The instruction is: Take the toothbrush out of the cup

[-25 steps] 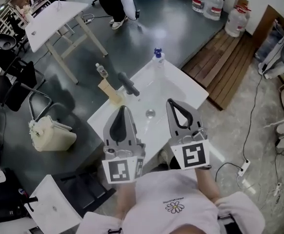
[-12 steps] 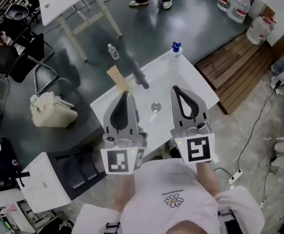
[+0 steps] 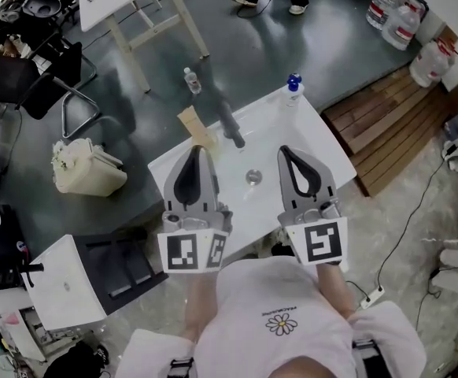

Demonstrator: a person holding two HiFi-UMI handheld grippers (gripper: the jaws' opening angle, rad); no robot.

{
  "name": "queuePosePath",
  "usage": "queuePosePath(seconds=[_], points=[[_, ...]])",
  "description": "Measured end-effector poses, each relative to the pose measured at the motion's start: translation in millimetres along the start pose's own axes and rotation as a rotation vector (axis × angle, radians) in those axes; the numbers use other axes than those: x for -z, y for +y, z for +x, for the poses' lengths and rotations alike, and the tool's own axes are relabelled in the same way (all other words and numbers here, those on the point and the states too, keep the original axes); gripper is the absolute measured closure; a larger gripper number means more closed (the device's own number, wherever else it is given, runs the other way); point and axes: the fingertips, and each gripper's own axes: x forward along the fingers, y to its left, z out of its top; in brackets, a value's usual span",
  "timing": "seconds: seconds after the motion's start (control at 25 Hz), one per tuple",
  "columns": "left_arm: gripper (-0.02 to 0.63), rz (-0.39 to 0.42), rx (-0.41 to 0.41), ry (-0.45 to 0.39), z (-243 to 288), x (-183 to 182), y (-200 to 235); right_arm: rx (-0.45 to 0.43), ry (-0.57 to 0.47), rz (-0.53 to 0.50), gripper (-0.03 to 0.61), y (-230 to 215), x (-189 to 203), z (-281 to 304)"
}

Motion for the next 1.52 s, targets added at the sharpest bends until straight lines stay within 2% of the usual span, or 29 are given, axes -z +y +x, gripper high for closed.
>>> queuePosePath(seconds=[0.08, 0.2, 0.32, 0.44, 0.6, 0.76, 1.0, 1.2, 1.36, 1.52], points=[[0.589, -0.018, 0.004, 0.006, 5, 5, 7, -0.018, 0.005, 0.001, 0.566, 1, 3, 0], [0.482, -0.015, -0.010, -0.003, 12, 11, 25, -0.032, 0.004, -0.003, 0.566, 3, 3, 1], [0.434, 0.004, -0.025, 0.016, 23, 30, 51, -0.040, 0.022, -0.004, 0.567, 4, 8, 1], [0.423, 0.023, 0.023, 0.098, 38, 66, 73, -0.047, 0.049, -0.003, 0.566, 4, 14, -2], [0.416, -0.020, 0.145, 0.176, 50, 112, 88, -0.054, 0.066, -0.004, 0.568, 5, 17, -5], [0.371, -0.092, 0.143, 0.240, 57, 149, 114, -0.063, 0.074, -0.015, 0.566, 7, 20, -5], [0.373, -0.148, 0.153, 0.371, 71, 199, 135, -0.065, 0.116, -0.016, 0.566, 9, 30, -8], [0.383, -0.193, 0.238, 0.464, 82, 227, 137, -0.051, 0.136, -0.028, 0.566, 6, 33, -8], [0.436, -0.184, 0.273, 0.501, 85, 237, 136, -0.039, 0.150, -0.043, 0.566, 5, 37, -12], [0.511, -0.146, 0.267, 0.492, 87, 233, 137, -0.028, 0.161, -0.043, 0.566, 1, 38, -14]])
